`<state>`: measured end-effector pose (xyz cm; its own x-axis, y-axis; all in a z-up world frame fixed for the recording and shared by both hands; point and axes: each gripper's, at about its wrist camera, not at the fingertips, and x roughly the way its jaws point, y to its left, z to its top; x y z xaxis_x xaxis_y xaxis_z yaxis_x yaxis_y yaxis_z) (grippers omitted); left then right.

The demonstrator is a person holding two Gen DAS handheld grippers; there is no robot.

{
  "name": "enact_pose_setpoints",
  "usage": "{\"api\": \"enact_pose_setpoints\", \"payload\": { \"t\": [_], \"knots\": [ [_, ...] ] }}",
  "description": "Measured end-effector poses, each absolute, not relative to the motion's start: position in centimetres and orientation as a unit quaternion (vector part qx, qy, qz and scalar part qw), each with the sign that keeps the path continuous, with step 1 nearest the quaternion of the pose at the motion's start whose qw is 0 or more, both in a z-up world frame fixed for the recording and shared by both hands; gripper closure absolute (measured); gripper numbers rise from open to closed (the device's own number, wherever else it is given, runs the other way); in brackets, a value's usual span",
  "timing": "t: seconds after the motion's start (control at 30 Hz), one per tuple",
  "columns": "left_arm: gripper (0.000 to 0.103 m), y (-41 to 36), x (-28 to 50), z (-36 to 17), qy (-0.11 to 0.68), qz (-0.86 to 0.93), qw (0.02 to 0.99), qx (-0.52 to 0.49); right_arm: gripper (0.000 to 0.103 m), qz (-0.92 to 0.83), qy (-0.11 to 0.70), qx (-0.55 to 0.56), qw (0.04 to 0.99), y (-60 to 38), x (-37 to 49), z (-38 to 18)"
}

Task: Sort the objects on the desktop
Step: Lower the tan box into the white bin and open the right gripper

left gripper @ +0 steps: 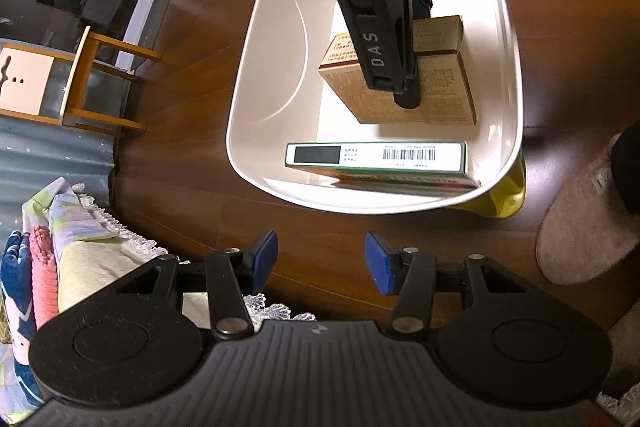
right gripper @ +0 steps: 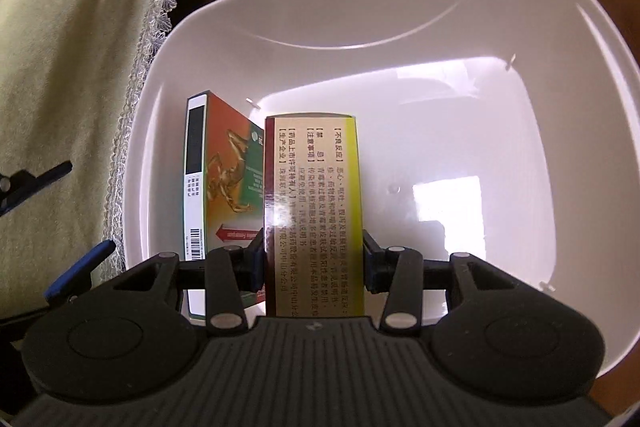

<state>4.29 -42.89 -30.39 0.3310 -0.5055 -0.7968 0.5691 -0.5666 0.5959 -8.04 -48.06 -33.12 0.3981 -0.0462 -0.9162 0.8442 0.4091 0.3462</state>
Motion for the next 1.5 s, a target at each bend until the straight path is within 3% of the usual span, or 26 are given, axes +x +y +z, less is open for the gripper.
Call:
{"api": "enact_pose_setpoints", "payload": {
  "t": [0.87, 1.27, 1.5],
  "knots": [
    [0.048, -42.9, 4.3, -31.0, 0.038, -0.581, 0.457, 0.672, 0.059, -0.278, 0.398, 0.498, 0.718, -48.8, -9.9, -33.2],
    [0.048, -42.9, 4.4, -31.0, 0.041, -0.58, 0.456, 0.674, 0.059, -0.306, 0.422, 0.45, 0.725, -49.4, -9.3, -33.4],
    [0.048, -42.9, 4.4, -31.2, 0.043, -0.579, 0.455, 0.675, 0.063, -0.316, 0.383, 0.515, 0.699, -51.7, -9.9, -34.0]
  ]
}}
